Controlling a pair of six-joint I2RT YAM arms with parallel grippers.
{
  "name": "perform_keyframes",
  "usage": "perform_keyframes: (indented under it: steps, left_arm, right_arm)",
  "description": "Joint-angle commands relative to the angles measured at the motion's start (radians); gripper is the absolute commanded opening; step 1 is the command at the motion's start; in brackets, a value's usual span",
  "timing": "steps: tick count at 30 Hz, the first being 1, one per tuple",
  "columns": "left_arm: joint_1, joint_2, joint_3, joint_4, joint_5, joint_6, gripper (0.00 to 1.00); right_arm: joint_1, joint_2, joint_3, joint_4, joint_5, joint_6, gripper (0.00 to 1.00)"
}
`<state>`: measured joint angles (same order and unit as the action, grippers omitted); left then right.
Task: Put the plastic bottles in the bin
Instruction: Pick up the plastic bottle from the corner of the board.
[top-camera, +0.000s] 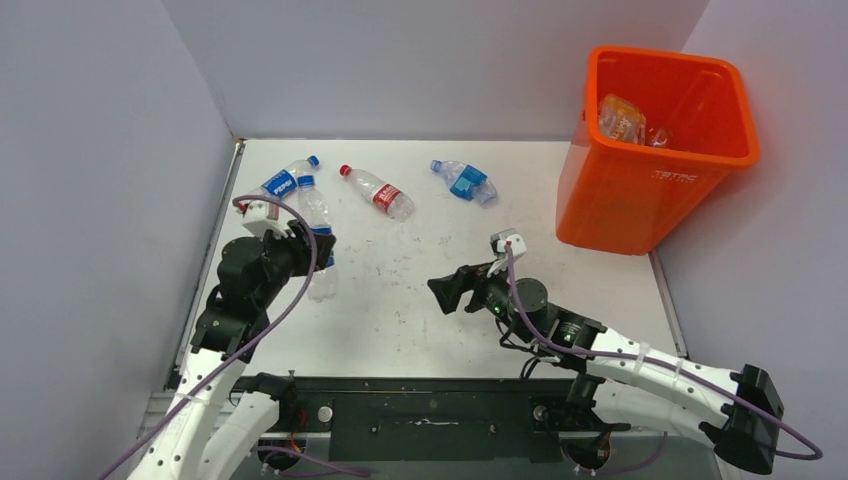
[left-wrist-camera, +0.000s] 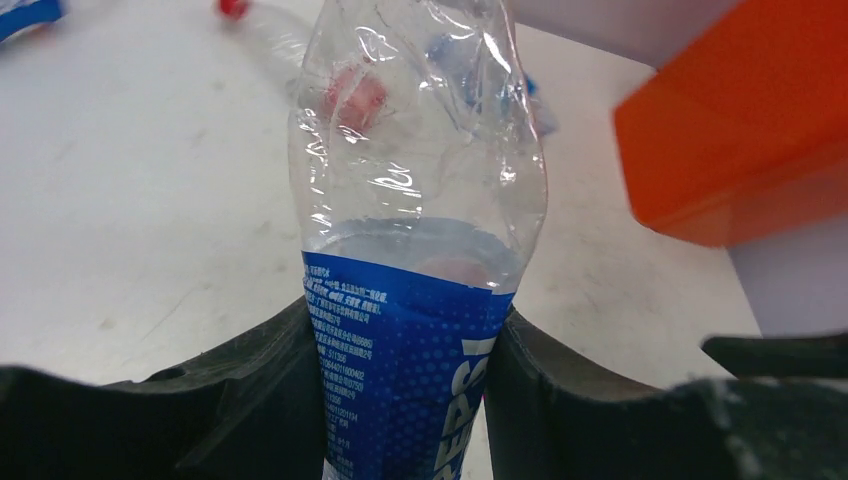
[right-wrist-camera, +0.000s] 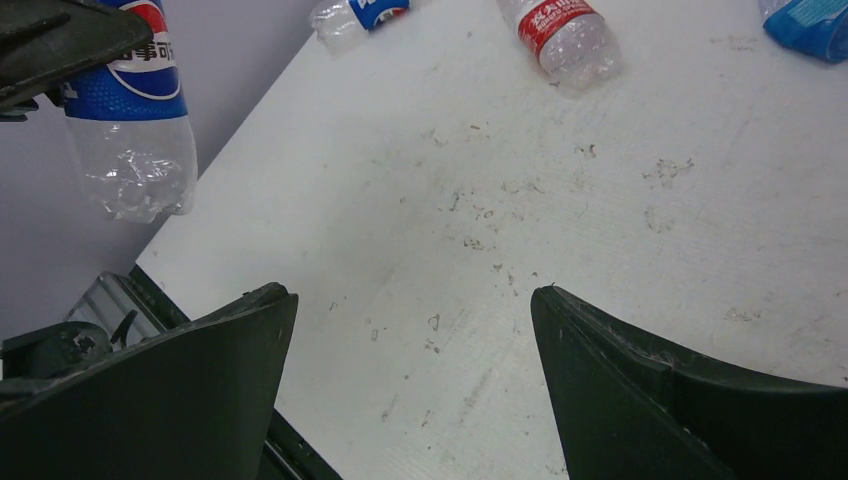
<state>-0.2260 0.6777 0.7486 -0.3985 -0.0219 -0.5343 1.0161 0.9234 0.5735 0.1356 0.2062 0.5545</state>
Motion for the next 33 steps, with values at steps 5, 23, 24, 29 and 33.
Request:
perform_keyframes:
  steps: [5, 23, 24, 29, 33]
  left_arm:
    - [-0.180, 0.063, 0.066, 0.449, 0.538, 0.401, 0.31]
    - [-0.419, -0.035, -0.249, 0.746, 0.529, 0.557, 0.13]
    - [-0.424, -0.030, -0.245, 0.738, 0.527, 0.553, 0.12]
    - [-0.435, 0.004, -0.238, 0.762, 0.524, 0.499, 0.08]
    - [-0.435, 0.020, -0.225, 0.750, 0.498, 0.472, 0.04]
  right_arm:
    - [0.007, -0.177, -0.103, 0.035, 0.047, -0.003, 0.90]
    - [0.043, -0.215, -0.112, 0.425, -0.064, -0.001, 0.90]
    - [0.050, -0.198, -0.096, 0.440, -0.065, -0.007, 0.90]
    - [0.110, -0.114, -0.009, 0.521, -0.037, -0.090, 0.90]
    - [0.146, -0.047, 0.048, 0.577, -0.024, -0.155, 0.91]
